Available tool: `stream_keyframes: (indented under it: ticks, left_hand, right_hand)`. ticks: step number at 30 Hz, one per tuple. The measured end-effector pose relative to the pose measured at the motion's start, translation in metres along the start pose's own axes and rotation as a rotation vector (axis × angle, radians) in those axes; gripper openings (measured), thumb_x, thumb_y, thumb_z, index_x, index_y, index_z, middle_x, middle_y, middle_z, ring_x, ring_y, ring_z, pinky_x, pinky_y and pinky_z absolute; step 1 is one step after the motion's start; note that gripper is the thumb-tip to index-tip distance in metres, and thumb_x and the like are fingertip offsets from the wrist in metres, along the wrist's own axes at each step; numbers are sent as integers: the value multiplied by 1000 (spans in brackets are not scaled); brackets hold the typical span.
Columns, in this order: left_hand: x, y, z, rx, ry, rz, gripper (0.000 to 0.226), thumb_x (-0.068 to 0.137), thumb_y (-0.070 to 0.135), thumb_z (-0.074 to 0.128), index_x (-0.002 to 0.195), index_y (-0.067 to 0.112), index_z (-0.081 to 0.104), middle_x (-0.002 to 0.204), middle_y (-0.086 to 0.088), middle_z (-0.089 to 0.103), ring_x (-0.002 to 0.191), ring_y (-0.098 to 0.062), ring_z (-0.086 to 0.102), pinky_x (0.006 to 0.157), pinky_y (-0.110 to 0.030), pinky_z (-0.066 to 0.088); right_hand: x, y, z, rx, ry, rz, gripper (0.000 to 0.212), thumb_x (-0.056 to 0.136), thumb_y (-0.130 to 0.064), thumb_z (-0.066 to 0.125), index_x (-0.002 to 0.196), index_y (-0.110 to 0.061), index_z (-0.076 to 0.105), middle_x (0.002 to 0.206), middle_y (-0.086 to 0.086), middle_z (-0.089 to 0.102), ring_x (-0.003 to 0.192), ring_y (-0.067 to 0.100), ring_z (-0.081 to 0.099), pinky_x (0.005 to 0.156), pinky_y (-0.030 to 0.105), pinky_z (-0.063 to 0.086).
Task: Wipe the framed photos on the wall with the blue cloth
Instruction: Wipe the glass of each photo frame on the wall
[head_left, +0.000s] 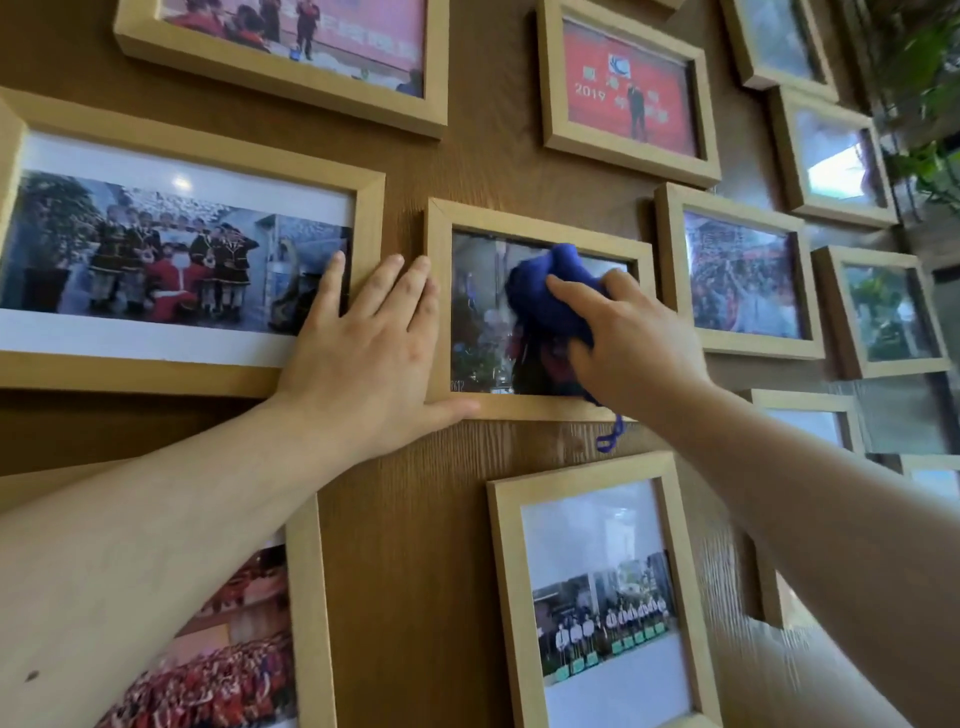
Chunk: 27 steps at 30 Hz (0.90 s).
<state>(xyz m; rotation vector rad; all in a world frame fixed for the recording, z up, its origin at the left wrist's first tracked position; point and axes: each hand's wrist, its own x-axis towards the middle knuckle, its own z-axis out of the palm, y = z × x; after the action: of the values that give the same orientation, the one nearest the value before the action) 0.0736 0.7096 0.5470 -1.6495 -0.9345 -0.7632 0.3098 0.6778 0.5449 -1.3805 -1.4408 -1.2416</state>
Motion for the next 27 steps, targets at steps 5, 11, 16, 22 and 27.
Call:
stream_keyframes:
  ticks: [5,11,16,22,27]
  left_hand:
    - [1,0,3,-15,8,-7,113,71,86,19,151,7,10,163,-11,8,149,-25,6,118,-59,6]
    - [1,2,3,-20,15,-7,111,72,85,21,150,7,13,162,-11,11,149,-25,8,118,-59,8]
    - [1,2,0,-20,2,-11,116,65,85,2,150,7,12,162,-11,10,149,-24,8,118,-59,7]
    - [1,1,3,-6,3,5,113,71,85,17,150,5,12,162,-13,9,149,-25,7,118,-59,6]
    - [-2,1,8,-27,32,13,108,75,83,22,150,5,15,161,-15,12,148,-27,10,118,-59,8]
  right_hand:
    - [1,24,-2,-3,-31,197,56,89,-28,48,141,-33,30,122,11,45,83,25,46,59,33,32]
    - [-4,-22,-2,151,-49,-62,60,88,-29,50,142,-35,23,124,7,42,86,18,46,61,29,37]
    - [-15,-43,-3,97,-71,-243,57,88,-27,47,141,-35,29,117,7,43,85,18,41,60,35,43]
    - [-42,17,-1,-23,-68,-149,52,85,-28,56,134,-33,43,105,8,51,75,17,43,55,29,31]
    - [-47,22,-2,-42,-71,-105,53,85,-27,55,136,-32,41,107,9,51,77,22,49,56,30,31]
